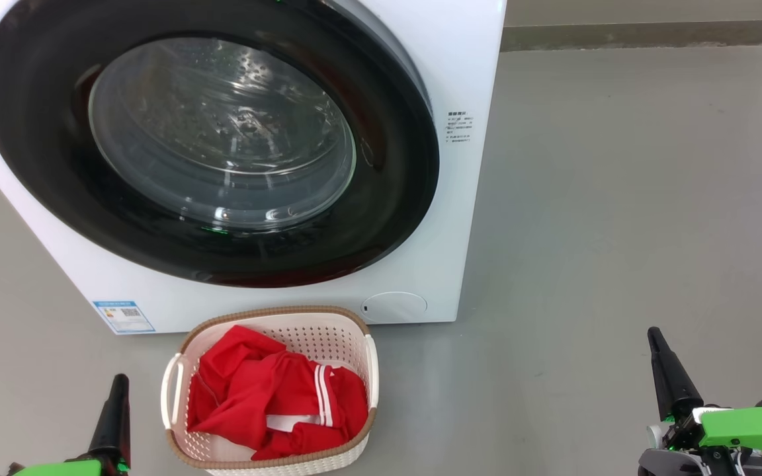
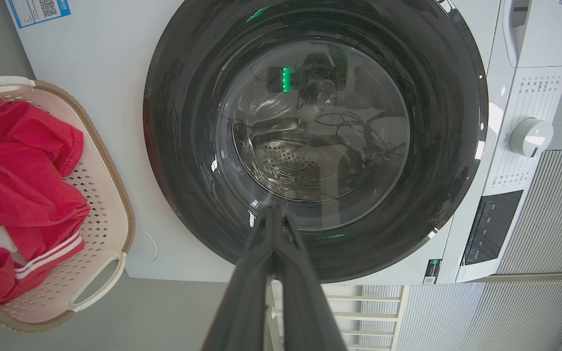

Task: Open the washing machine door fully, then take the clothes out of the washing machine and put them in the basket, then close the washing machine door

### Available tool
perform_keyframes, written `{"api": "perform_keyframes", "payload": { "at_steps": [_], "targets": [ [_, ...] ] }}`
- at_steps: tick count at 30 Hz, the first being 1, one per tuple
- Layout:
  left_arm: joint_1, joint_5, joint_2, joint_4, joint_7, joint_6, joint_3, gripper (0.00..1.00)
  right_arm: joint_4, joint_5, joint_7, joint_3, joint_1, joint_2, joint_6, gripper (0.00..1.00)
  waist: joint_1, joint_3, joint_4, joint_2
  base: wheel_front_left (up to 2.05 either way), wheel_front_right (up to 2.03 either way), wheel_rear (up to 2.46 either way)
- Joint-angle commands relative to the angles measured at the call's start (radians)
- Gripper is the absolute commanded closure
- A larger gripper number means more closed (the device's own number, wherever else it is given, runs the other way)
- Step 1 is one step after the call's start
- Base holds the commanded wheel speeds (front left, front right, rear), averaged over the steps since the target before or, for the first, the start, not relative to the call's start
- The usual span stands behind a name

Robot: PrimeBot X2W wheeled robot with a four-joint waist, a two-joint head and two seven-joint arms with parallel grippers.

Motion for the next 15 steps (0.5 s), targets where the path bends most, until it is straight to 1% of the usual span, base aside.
{"api": "perform_keyframes", "payload": {
  "at_steps": [1, 15],
  "targets": [
    [-0.039, -0.003, 0.014, -0.027, 0.007, -0.003, 0.034, 1.00, -0.030, 0.001, 0.009, 0.017, -0.010, 0.000, 0.002, 1.00, -0.0001, 0.000, 0.000, 0.0000, 0.00, 0.00, 0.00],
    [-0.039, -0.003, 0.014, -0.027, 0.007, -0.003, 0.035, 1.00, -0.030, -0.001, 0.010, 0.015, -0.010, 0.001, 0.002, 1.00, -0.0001, 0.000, 0.000, 0.0000, 0.00, 0.00, 0.00]
  ]
}}
